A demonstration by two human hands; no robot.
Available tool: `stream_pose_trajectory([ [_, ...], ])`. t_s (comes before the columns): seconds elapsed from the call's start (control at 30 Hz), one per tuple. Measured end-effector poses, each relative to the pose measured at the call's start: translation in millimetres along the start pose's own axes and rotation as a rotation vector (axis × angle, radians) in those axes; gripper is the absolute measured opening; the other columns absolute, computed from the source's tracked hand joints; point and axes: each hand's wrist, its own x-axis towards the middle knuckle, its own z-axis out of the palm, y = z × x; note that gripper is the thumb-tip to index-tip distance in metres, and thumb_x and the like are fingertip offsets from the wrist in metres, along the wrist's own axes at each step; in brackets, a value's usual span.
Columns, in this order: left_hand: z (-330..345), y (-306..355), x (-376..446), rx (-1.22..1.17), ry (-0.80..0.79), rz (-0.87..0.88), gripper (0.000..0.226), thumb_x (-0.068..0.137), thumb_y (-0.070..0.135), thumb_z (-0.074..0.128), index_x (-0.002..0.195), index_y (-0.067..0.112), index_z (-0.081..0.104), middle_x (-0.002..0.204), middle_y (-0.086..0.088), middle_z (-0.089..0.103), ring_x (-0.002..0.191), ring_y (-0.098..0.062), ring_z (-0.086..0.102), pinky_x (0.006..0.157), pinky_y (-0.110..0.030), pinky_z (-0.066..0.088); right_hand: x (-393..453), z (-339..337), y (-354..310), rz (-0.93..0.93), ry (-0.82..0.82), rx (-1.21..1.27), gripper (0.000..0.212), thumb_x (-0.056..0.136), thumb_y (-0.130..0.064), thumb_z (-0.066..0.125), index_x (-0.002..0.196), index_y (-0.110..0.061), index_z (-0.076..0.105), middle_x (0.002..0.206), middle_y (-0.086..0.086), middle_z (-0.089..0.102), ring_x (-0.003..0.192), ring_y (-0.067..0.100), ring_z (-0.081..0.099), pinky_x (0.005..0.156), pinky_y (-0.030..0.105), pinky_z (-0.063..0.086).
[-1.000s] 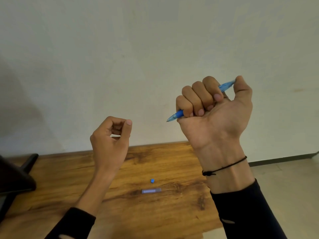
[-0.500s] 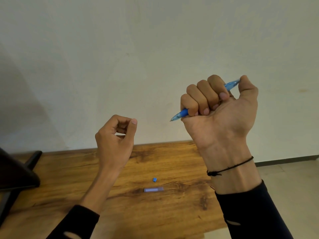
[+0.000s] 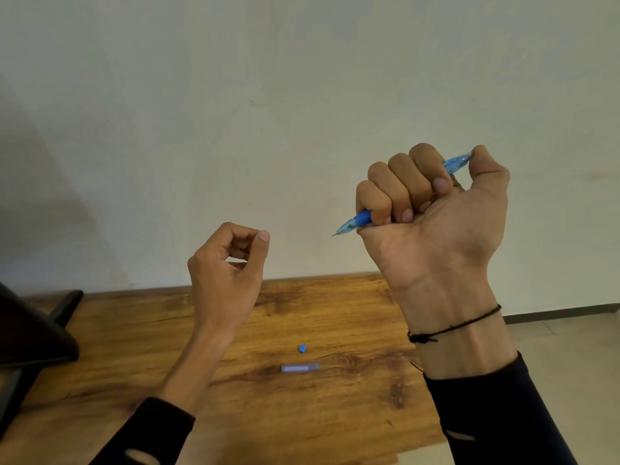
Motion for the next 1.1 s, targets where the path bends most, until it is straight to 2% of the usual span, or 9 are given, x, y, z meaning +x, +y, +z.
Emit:
stream_pose_trajectory([
  [0.3, 0, 2, 0, 0.016, -0.001, 0.012, 0.019, 0.102, 0.028, 0.076, 0.087, 0.038, 0.070, 0.081, 0.016, 0.075, 0.075, -0.011, 0.072, 0.065, -0.042, 0.064, 0, 0, 0, 0.009, 0.004, 0.002, 0.061, 0.105, -0.057, 0.030, 0.055, -0.020, 0.029, 0.052, -0.006, 0.013, 0.048, 0.013, 0.009, 0.043, 0.026, 0.015],
  [0.43, -1, 1, -1, 0.017, -0.006, 0.002, 0.016, 0.102, 0.028, 0.076, 0.088, 0.034, 0.072, 0.082, 0.016, 0.075, 0.075, -0.011, 0.073, 0.066, -0.045, 0.065, 1, -1, 0, 0.009, 0.000, 0.000, 0.062, 0.104, -0.057, 0.030, 0.055, -0.020, 0.029, 0.048, -0.006, 0.017, 0.048, 0.013, 0.009, 0.043, 0.026, 0.015],
  [0.57, 0, 0, -1, 0.009, -0.012, -0.005, 0.014, 0.102, 0.027, 0.076, 0.089, 0.032, 0.072, 0.082, 0.014, 0.075, 0.075, -0.011, 0.072, 0.065, -0.042, 0.063, 2, -1, 1, 0.006, 0.006, 0.001, 0.060, 0.104, -0.055, 0.030, 0.055, -0.020, 0.028, 0.053, -0.006, 0.012, 0.049, 0.013, 0.009, 0.044, 0.026, 0.014],
  [0.7, 1, -2, -1, 0.000, -0.014, -0.017, 0.013, 0.102, 0.026, 0.076, 0.089, 0.029, 0.073, 0.082, 0.013, 0.075, 0.076, -0.014, 0.073, 0.068, -0.047, 0.065, 2, -3, 1, 0.008, 0.015, 0.000, 0.061, 0.104, -0.056, 0.031, 0.055, -0.020, 0.029, 0.051, -0.006, 0.015, 0.048, 0.013, 0.010, 0.043, 0.026, 0.015],
  [0.9, 0, -1, -2, 0.003, -0.017, -0.011, 0.014, 0.102, 0.027, 0.076, 0.089, 0.032, 0.073, 0.082, 0.014, 0.075, 0.076, -0.014, 0.073, 0.067, -0.044, 0.065, 3, -2, -1, 0.026, 0.021, 0.006, 0.061, 0.106, -0.058, 0.032, 0.059, -0.019, 0.033, 0.050, -0.006, 0.019, 0.049, 0.012, 0.011, 0.043, 0.026, 0.016],
  [1.0, -1, -3, -2, 0.002, -0.019, -0.013, 0.015, 0.101, 0.027, 0.076, 0.088, 0.032, 0.073, 0.082, 0.014, 0.075, 0.075, -0.014, 0.073, 0.070, -0.046, 0.066, 5, -3, -1, 0.026, 0.036, -0.056, 0.058, 0.110, -0.055, 0.034, 0.068, -0.016, 0.045, 0.052, -0.006, 0.023, 0.047, 0.010, 0.017, 0.043, 0.024, 0.019],
  [1.1, 0, -2, -2, -0.006, -0.037, -0.034, 0.013, 0.101, 0.027, 0.077, 0.089, 0.028, 0.073, 0.082, 0.012, 0.076, 0.075, -0.015, 0.073, 0.071, -0.051, 0.065, 11, -6, 1, 0.004, 0.073, -0.155, 0.042, 0.115, -0.045, 0.039, 0.088, -0.016, 0.052, 0.055, -0.005, 0.030, 0.048, 0.010, 0.027, 0.043, 0.023, 0.027],
])
